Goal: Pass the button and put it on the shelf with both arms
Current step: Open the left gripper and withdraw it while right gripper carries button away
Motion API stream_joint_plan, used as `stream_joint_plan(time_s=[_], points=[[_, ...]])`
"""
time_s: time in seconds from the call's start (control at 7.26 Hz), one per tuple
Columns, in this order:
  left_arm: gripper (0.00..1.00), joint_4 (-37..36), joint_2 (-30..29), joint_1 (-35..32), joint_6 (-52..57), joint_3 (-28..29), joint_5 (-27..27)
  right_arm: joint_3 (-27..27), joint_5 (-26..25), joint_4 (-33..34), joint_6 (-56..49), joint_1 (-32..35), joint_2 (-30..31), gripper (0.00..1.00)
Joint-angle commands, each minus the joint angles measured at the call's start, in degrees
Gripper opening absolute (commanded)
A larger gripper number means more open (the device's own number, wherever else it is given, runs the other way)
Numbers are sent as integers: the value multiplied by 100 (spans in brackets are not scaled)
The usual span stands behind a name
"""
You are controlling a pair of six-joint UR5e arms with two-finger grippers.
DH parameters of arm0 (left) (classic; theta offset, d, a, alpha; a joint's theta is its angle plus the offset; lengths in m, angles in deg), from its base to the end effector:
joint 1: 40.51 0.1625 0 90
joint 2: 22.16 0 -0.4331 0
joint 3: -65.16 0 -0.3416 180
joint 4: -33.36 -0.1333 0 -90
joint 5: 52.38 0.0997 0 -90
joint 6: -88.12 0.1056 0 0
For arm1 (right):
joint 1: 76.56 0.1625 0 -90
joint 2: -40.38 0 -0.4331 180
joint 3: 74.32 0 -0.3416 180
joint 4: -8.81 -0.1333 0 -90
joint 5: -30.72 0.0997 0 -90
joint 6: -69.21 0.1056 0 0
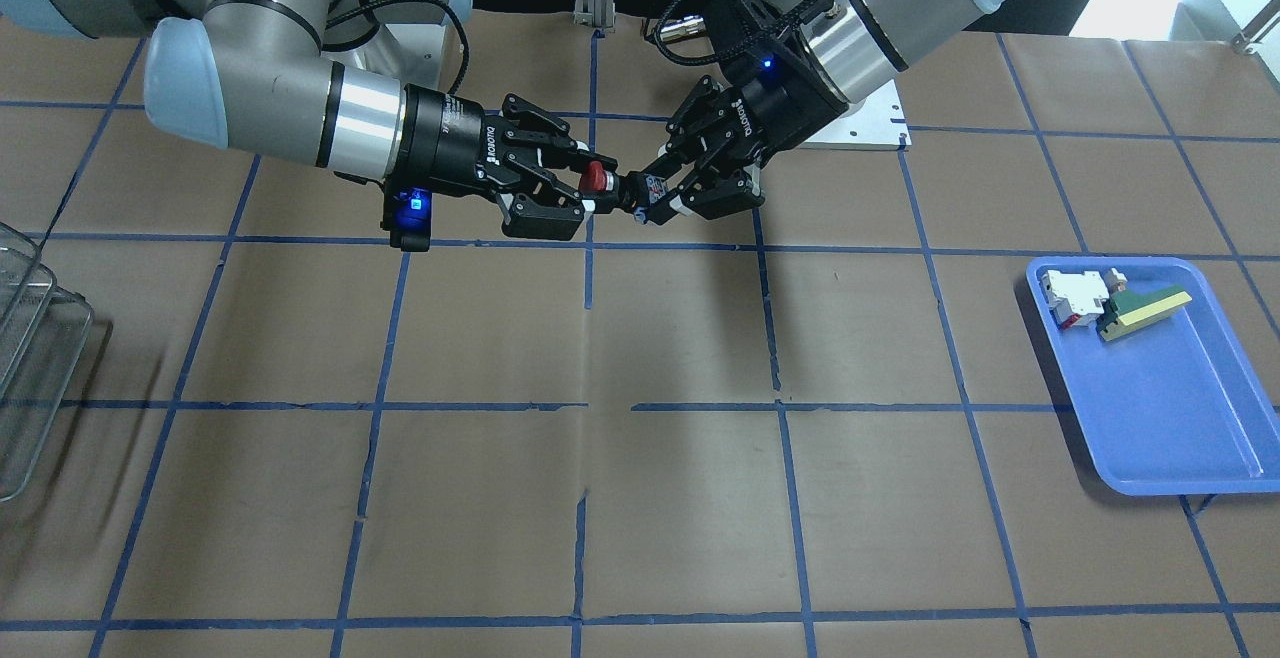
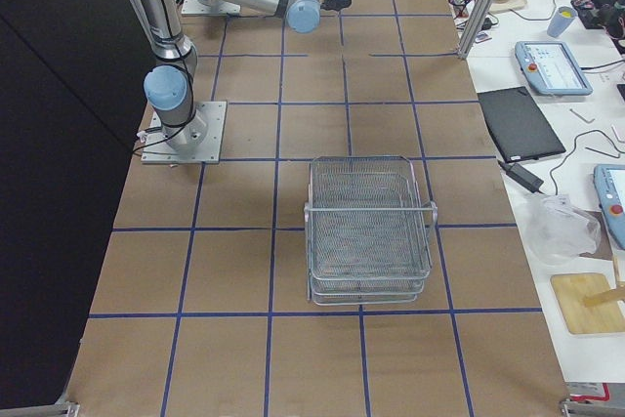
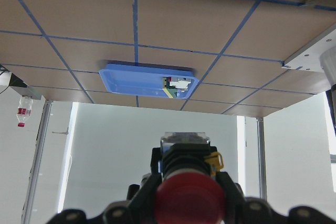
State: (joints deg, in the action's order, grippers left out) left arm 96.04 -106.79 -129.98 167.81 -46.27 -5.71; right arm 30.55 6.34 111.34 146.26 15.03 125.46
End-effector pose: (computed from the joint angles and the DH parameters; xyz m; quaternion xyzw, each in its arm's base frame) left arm -0.2020 -0.4024 0.4433 -0.6172 -0.6898 0.3064 0.2223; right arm 0.2419 -0.4454 0.4225 0.5404 0.6424 0.3838 0.3846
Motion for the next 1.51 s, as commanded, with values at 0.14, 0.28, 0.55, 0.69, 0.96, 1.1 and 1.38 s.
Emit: stream_joint_plan(time_s=[0.14, 0.28, 0.55, 0.69, 0.96, 1.1, 1.38], points=[[98, 16, -9, 0, -15, -10, 17, -2, 56, -31, 3, -28, 0, 8], [99, 25, 0, 0, -32, -10, 35, -2, 56, -31, 3, -36, 0, 7], [100, 261, 52, 96, -181, 33, 105, -19, -5, -31, 3, -80, 0, 6], [100, 715, 96, 227, -243, 138, 323, -115, -267, -14, -6, -98, 18, 6], [100, 1244, -114, 981, -314, 402, 1068, -579, -1091, -14, -119, -124, 53, 6], [99, 1342, -254, 1245, -610, 560, 1377, -773, -1644, 12, -451, -116, 53, 6], [100, 1571, -622, 1274, -1261, 1025, 2359, -880, -3067, -310, -2212, -438, 70, 7]])
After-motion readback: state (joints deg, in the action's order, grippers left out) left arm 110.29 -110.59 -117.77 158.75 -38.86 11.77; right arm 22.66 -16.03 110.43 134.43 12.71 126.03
